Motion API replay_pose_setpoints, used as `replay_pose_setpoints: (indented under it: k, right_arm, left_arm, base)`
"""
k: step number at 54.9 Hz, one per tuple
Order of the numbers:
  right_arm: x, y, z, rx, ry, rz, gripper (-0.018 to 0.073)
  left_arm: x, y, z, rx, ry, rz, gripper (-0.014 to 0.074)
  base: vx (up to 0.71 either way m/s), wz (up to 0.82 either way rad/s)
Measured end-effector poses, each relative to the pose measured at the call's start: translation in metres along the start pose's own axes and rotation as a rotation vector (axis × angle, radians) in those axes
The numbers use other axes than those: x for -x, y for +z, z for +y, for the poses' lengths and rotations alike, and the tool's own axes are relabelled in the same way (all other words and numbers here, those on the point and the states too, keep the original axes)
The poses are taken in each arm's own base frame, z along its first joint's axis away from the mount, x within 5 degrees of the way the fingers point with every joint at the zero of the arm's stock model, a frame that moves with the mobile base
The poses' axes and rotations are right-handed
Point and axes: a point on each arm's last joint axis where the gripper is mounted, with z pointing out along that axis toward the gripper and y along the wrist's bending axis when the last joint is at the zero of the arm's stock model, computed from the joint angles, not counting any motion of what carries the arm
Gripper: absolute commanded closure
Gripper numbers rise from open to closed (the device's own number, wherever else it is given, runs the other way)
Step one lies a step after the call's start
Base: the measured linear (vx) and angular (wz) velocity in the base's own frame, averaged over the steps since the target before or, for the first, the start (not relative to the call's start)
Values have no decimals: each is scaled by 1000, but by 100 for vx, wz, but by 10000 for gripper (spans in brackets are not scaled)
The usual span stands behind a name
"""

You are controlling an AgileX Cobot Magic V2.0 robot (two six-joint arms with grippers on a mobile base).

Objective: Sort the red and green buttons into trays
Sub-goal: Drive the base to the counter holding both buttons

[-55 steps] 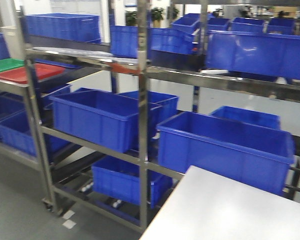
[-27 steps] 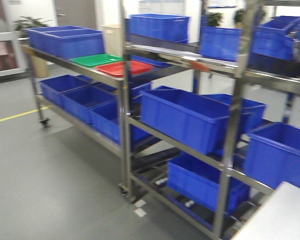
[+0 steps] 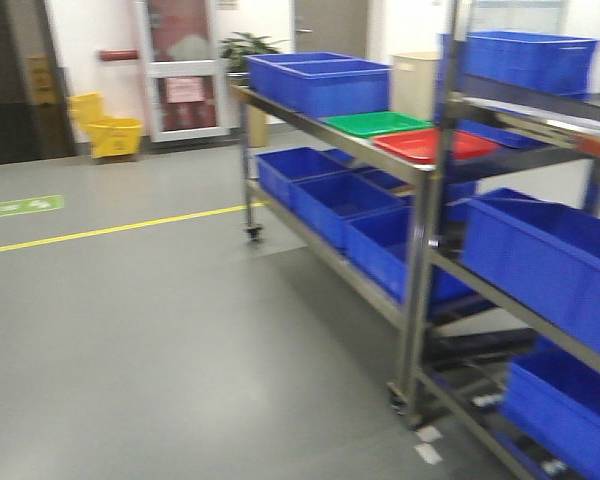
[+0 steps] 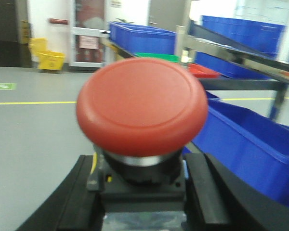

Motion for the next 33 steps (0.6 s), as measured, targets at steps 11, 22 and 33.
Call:
replay_pose_setpoints:
  k: [11,22,33]
  right_arm:
    - [0,0,0,0,0,0,568]
    - [0,0,0,0,0,0,568]
    - [0,0,0,1,0,-1,568]
  left_arm:
    - [0,0,0,0,0,0,592]
    - [0,0,0,1,0,1,592]
    - [0,0,0,4,0,4,592]
  base:
    - [22,72]
    - [28,61]
    - [36,42]
